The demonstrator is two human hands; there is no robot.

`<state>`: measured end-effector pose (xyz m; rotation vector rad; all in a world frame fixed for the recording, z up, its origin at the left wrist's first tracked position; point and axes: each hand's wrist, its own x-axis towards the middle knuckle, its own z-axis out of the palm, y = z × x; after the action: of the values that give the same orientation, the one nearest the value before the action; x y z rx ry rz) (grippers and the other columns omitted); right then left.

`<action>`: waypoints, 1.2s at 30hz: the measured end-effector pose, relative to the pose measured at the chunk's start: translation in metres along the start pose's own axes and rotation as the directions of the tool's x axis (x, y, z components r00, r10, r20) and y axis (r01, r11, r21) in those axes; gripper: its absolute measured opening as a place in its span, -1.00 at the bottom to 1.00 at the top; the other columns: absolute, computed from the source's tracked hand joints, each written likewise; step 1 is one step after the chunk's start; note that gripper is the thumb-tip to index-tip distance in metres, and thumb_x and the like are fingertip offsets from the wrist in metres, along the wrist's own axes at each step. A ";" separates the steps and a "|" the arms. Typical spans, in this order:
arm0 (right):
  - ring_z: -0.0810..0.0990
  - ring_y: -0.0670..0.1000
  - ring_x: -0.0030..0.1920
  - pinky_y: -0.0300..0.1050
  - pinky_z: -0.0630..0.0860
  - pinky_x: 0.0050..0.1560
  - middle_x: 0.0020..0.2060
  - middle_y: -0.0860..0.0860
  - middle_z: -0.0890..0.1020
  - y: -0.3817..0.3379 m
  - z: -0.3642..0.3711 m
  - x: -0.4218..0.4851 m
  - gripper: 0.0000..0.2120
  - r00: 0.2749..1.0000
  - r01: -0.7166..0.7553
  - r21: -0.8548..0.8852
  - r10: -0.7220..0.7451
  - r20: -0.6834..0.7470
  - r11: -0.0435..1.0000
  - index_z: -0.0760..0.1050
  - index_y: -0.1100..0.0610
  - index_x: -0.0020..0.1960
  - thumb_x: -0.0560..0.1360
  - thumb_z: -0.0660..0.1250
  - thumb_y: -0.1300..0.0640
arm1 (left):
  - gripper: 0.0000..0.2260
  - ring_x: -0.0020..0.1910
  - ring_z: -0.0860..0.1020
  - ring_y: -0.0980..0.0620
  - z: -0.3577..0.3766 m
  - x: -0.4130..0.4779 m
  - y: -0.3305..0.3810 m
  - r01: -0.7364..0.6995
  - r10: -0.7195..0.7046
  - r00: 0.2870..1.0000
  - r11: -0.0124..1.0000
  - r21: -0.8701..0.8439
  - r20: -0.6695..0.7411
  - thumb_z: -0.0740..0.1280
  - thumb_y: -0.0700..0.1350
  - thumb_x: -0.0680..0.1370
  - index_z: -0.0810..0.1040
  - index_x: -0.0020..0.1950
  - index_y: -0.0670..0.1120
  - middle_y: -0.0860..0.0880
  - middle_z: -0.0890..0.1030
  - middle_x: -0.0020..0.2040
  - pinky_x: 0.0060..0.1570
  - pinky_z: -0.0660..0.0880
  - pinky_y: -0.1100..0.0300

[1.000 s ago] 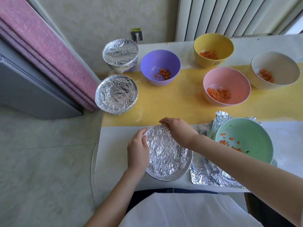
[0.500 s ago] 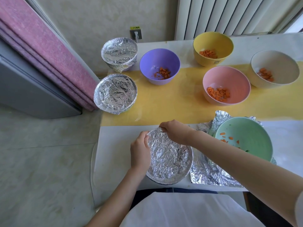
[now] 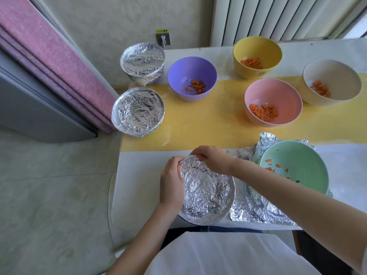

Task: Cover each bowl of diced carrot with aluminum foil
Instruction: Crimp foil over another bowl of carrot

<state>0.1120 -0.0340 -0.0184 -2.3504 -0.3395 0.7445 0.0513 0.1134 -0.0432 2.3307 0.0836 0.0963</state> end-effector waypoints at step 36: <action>0.51 0.11 0.12 -0.23 0.30 0.00 0.15 0.13 0.57 0.000 0.002 -0.002 -0.66 0.989 0.144 -0.033 -0.143 0.037 0.989 0.47 0.21 0.28 0.57 0.09 0.38 | -0.90 0.04 0.48 -0.06 0.000 0.002 -0.005 -0.149 0.147 0.989 0.985 0.092 0.026 0.24 -0.30 0.56 0.51 0.03 -0.20 -0.14 0.51 0.04 0.00 0.41 0.20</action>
<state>0.1097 -0.0336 -0.0187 -2.3193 -0.5351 0.7162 0.0533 0.1166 -0.0467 2.4292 -0.0969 0.1470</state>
